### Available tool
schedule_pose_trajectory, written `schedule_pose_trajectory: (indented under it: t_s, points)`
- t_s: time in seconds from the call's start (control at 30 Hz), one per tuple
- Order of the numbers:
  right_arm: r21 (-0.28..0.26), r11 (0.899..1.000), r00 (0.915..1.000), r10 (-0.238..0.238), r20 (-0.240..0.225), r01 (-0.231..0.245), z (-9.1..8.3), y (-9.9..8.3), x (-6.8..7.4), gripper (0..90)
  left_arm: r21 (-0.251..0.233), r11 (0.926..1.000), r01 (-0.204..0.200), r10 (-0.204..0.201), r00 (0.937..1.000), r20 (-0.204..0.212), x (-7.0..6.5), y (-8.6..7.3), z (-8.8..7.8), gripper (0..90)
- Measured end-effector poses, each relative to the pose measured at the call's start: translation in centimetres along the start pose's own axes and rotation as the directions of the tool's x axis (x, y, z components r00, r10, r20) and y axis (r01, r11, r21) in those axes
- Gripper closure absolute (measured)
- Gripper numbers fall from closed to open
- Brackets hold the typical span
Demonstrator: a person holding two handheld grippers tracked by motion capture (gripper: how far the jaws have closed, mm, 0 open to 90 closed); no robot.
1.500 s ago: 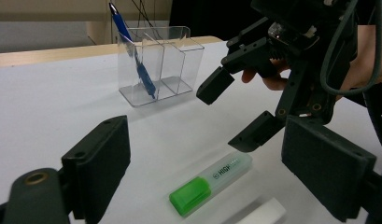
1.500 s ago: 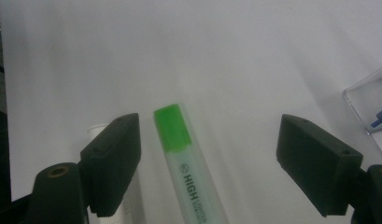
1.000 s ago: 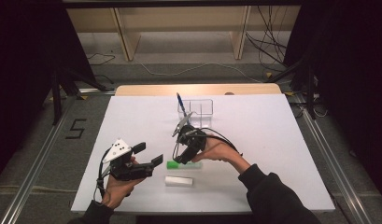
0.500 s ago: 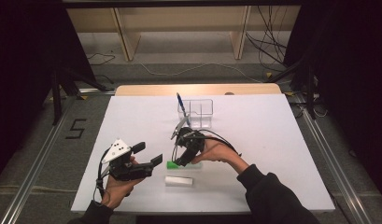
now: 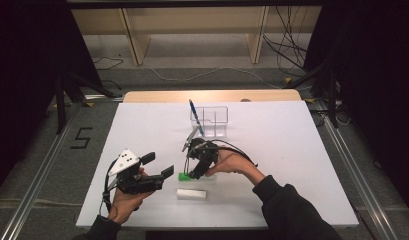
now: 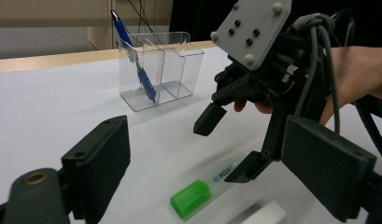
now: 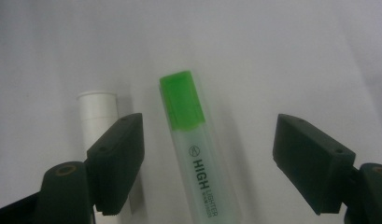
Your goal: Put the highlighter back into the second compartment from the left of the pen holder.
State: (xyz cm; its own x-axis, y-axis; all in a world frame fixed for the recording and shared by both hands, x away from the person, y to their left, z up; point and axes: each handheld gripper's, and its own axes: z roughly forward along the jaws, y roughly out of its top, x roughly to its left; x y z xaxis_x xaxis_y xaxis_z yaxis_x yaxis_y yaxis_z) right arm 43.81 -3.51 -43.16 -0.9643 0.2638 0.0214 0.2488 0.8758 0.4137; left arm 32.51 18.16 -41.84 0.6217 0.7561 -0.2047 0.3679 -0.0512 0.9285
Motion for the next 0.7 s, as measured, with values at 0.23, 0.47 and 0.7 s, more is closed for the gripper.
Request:
schedule_pose_trajectory:
  t_s: [0.23,0.47,0.7]
  points:
    - [0.053,0.999,1.0,0.0,0.003,0.0,0.9,0.0,0.4,29.6,-0.003,1.0,0.003,-0.003,0.9999,0.012,0.0,0.0,0.0,15.0]
    - [0.081,0.997,0.9997,-0.018,0.018,0.017,1.2,-0.1,0.4,32.1,0.001,1.0,-0.003,0.003,0.9999,0.015,-0.1,0.0,-0.1,15.0]
    - [0.101,0.994,0.9991,-0.036,0.022,0.033,1.7,-0.3,0.5,34.4,-0.005,1.0,-0.003,0.003,0.9999,0.015,-0.3,-0.1,-0.2,15.0]
